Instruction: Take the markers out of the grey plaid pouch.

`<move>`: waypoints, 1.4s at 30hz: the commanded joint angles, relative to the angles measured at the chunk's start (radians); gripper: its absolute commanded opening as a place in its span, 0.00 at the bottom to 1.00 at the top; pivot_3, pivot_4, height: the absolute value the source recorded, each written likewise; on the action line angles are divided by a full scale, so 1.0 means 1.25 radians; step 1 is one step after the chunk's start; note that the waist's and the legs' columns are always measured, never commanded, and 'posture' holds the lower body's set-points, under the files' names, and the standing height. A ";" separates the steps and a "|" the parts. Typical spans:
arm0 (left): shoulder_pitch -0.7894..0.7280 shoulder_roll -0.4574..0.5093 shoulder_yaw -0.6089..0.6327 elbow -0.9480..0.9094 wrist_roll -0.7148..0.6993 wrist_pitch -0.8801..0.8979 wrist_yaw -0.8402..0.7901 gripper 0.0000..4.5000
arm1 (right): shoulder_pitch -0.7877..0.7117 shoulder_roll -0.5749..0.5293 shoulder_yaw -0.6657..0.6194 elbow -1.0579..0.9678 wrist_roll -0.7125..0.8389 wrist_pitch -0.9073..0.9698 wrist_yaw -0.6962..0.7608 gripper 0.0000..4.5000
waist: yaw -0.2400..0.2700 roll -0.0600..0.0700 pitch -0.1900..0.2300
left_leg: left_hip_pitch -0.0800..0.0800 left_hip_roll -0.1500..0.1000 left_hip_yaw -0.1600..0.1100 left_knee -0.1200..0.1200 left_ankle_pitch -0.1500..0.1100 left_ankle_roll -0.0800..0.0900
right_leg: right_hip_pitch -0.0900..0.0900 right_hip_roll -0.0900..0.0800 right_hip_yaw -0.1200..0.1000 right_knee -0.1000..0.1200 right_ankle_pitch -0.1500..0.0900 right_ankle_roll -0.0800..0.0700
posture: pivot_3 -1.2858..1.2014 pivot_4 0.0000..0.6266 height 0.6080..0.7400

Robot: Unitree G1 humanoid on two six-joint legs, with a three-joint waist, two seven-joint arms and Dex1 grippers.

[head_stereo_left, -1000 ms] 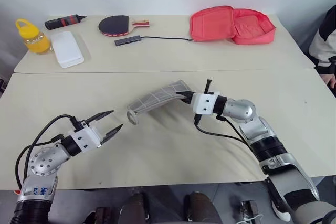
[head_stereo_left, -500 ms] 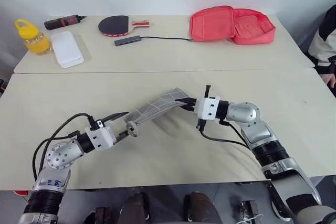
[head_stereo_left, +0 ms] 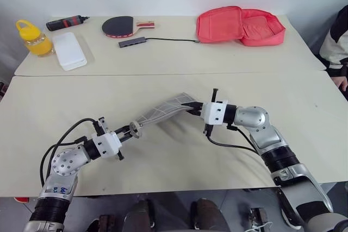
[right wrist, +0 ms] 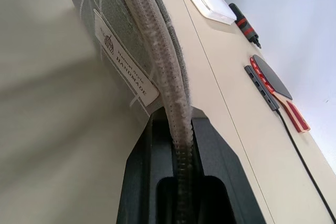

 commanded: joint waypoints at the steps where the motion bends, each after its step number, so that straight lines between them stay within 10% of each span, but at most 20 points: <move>1: -0.008 0.002 0.016 -0.016 0.022 -0.017 0.031 0.01 | -0.007 0.008 -0.011 -0.022 0.016 -0.008 -0.001 0.00 | 0.000 0.000 0.000 | 0.000 0.000 0.000 0.000 0.000 0.000 | 0.000 0.000 0.000 0.000 0.000 0.000 | 0.52 0.24 1.00; 10: -0.052 0.022 0.064 0.018 0.190 -0.037 0.194 0.00 | -0.036 0.011 -0.051 -0.025 0.053 0.052 -0.021 0.64 | 0.001 0.000 0.000 | 0.000 0.000 0.000 0.000 0.000 0.000 | 0.000 0.000 0.000 0.001 0.000 0.000 | 0.52 0.24 1.00; 21: -0.073 0.006 0.018 0.022 0.390 -0.016 0.365 0.00 | 0.079 0.030 -0.107 -0.357 0.478 0.635 0.053 0.64 | 0.009 0.000 0.000 | 0.000 0.000 -0.001 0.000 0.000 0.000 | 0.000 0.000 0.000 0.003 0.000 0.000 | 0.52 0.24 1.00; 32: -0.053 -0.045 -0.079 -0.081 0.492 0.080 0.388 0.00 | 0.226 0.134 -0.021 -0.501 0.514 0.945 -0.096 0.64 | 0.026 0.000 0.000 | 0.000 -0.001 0.000 0.001 -0.001 0.001 | 0.000 -0.001 0.000 0.001 0.000 0.000 | 0.52 0.24 1.00; 42: -0.049 -0.046 -0.105 -0.119 0.481 0.107 0.379 0.00 | 0.178 0.271 -0.035 -0.445 0.490 0.939 -0.180 0.64 | 0.024 -0.001 -0.001 | 0.000 -0.001 0.000 0.000 -0.001 0.001 | 0.000 -0.001 0.000 0.000 0.000 0.000 | 0.52 0.24 1.00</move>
